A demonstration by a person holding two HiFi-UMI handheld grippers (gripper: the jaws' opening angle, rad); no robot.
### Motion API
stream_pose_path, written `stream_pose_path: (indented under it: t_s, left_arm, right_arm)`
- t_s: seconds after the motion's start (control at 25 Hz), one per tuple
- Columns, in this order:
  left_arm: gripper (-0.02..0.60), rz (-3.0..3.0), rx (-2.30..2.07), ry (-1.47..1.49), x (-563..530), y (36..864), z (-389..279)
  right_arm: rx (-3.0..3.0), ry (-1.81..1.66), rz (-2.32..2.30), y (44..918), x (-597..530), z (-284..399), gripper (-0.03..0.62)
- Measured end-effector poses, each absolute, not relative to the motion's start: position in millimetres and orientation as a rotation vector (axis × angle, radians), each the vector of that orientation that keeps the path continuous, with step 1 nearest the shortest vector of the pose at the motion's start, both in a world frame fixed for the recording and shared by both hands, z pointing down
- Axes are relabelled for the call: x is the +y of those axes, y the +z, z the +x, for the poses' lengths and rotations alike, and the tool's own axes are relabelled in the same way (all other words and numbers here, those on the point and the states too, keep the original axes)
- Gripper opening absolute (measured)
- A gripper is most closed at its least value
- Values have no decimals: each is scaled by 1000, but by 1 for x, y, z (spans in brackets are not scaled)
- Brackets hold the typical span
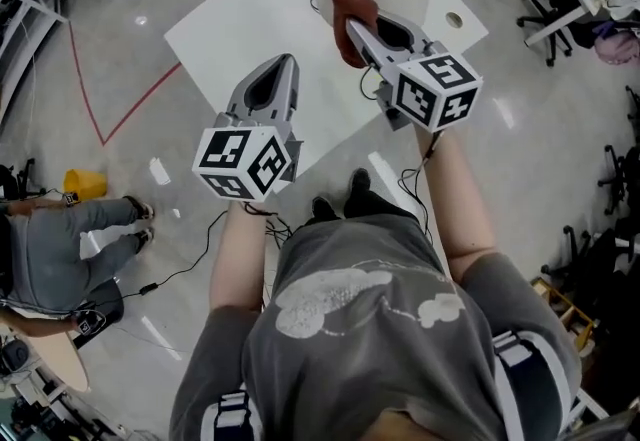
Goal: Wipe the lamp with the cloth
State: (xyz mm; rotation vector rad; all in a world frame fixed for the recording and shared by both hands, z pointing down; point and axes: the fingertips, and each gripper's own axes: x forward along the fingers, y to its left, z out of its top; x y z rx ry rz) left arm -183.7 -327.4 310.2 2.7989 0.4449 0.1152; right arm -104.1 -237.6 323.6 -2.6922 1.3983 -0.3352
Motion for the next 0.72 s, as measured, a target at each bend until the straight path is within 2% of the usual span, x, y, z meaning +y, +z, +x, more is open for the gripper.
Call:
stream_pose_path:
  t_s: [0.44,0.72]
  left_arm:
    - [8,2795,384,214,-327,340,-174]
    - [8,2820,346,256,-323,348,-165]
  right_arm:
    - [1440,-533,-2633,395,-246,-116,91]
    - [1552,-538,-2565,402,-261,-125,91]
